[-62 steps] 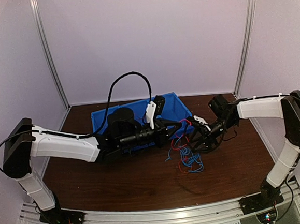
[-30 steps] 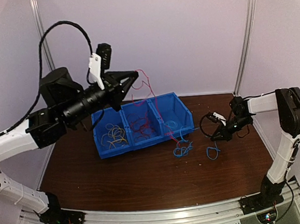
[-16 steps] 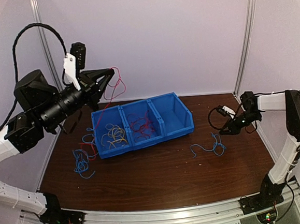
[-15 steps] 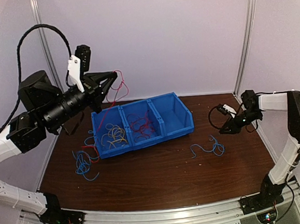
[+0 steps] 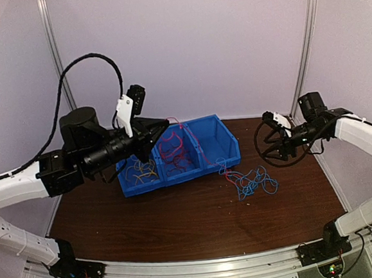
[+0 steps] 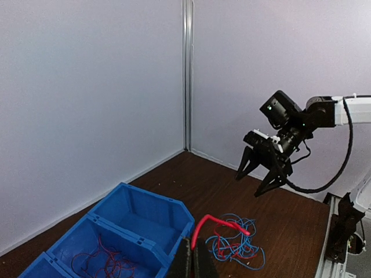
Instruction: Untangle the cables
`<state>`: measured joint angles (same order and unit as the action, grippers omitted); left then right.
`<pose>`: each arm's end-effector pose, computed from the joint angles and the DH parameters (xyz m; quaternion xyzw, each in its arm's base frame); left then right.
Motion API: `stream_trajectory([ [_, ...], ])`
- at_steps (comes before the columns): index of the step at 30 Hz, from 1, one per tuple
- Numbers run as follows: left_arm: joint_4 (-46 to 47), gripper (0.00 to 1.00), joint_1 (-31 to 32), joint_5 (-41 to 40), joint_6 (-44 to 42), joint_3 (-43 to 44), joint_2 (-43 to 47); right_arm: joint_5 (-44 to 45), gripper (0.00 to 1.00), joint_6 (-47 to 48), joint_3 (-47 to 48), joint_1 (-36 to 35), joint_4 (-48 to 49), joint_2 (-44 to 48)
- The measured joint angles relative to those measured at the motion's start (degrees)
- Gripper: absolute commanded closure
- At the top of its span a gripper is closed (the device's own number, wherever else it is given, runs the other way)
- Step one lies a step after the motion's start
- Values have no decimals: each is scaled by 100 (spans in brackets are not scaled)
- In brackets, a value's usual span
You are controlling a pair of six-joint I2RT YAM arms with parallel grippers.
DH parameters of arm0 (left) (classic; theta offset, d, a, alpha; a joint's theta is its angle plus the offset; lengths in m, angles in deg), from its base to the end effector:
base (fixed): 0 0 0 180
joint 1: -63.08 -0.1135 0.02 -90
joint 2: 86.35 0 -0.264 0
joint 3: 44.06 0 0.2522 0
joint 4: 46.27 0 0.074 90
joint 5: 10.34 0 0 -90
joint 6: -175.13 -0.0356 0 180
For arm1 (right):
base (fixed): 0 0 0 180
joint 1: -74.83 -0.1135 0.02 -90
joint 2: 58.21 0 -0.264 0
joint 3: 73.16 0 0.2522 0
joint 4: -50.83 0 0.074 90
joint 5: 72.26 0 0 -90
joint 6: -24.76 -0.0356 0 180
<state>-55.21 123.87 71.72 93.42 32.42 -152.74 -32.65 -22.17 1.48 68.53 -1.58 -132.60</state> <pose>0.1369 -0.2348 0.4018 0.2645 0.6482 -0.3640 0.6143 0.2559 0.0558 0.2925 -0.4829 0.7201 0.2896 0.4054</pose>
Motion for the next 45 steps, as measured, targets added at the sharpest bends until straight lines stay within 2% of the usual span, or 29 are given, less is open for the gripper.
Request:
stream_trajectory([
  [7, 315, 100, 0, -260, 938, -1657, -358, 610, 36, 2, -267, -1641, 525, -354],
  [13, 382, 100, 0, -262, 1670, -2579, -560, 1088, 39, 188, -275, -2208, 638, -1303],
  [24, 809, 100, 0, -275, 1952, -2673, -529, 1902, 39, 654, -275, -2938, 723, -1744],
  [27, 813, 100, 0, -280, 1952, -2673, -529, 2090, 39, 745, -299, -3018, 752, -1790],
  [31, 815, 100, 0, -286, 1950, -2673, -529, 2361, 34, 752, -354, -3056, 815, -1928],
  [36, 811, 100, 0, -341, 1947, -2671, -525, 2581, 36, 726, -529, -3056, 927, -2168],
  [37, 809, 100, 0, -356, 1945, -2671, -518, 2614, 39, 706, -564, -3056, 946, -2197],
  [39, 796, 100, 0, -380, 1930, -2671, -476, 2686, 60, 636, -640, -3056, 1005, -2227],
  [41, 796, 100, 0, -400, 1915, -2671, -413, 2747, 77, 575, -664, -3056, 1060, -2267],
  [45, 730, 100, 0, -459, 1878, -2671, -282, 2782, 99, 433, -654, -2994, 1187, -2441],
])
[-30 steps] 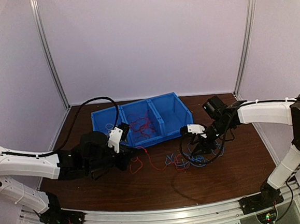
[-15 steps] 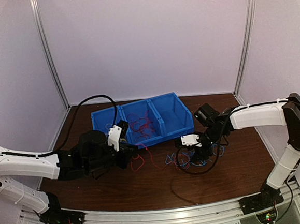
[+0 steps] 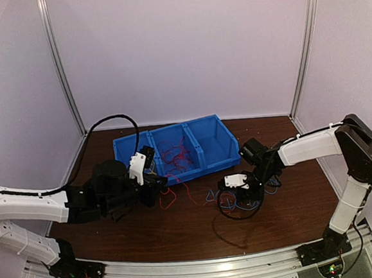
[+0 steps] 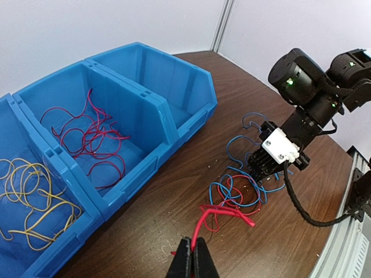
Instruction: Untangle the cables
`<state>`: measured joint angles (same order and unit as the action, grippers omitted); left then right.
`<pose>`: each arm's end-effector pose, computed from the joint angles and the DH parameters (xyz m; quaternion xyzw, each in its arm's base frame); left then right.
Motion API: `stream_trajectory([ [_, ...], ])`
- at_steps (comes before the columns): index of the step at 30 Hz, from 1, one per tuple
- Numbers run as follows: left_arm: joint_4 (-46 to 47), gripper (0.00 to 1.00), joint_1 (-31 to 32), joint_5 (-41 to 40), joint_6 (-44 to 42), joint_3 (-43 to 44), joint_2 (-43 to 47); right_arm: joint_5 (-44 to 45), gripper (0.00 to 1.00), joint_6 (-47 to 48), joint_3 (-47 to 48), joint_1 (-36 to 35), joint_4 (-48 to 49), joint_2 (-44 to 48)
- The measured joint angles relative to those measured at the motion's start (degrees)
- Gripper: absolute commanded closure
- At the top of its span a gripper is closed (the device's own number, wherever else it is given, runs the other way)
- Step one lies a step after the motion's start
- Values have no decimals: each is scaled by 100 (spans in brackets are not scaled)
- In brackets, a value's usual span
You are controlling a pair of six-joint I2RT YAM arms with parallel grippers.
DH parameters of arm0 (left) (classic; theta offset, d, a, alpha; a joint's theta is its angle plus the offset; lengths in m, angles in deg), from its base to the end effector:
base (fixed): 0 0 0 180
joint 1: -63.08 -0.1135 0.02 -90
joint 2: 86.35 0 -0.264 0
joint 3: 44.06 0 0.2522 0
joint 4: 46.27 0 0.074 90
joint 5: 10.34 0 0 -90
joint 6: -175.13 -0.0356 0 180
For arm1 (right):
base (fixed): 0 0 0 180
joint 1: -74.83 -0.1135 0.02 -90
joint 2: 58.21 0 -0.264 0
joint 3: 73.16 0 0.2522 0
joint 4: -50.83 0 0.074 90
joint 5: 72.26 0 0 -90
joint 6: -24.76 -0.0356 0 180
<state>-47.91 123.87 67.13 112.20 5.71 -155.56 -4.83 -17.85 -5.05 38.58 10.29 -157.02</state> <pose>0.1364 -0.2280 0.2373 0.1786 0.8023 -0.3254 0.4675 0.2433 0.1953 0.1444 -0.6689 0.6998 0.1766 0.1778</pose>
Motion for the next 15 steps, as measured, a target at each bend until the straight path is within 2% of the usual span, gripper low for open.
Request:
stream_trajectory([
  [6, -289, 100, 0, -232, -116, 24, 378, -81, 100, -63, 94, 219, 111, -127],
  [11, -1246, 100, 0, -782, -424, 382, 1207, -70, 100, -17, 87, 597, 136, -127],
  [15, -2118, 100, 0, -1445, -789, 1025, 2109, -50, 100, 87, 76, 1080, 157, -122],
])
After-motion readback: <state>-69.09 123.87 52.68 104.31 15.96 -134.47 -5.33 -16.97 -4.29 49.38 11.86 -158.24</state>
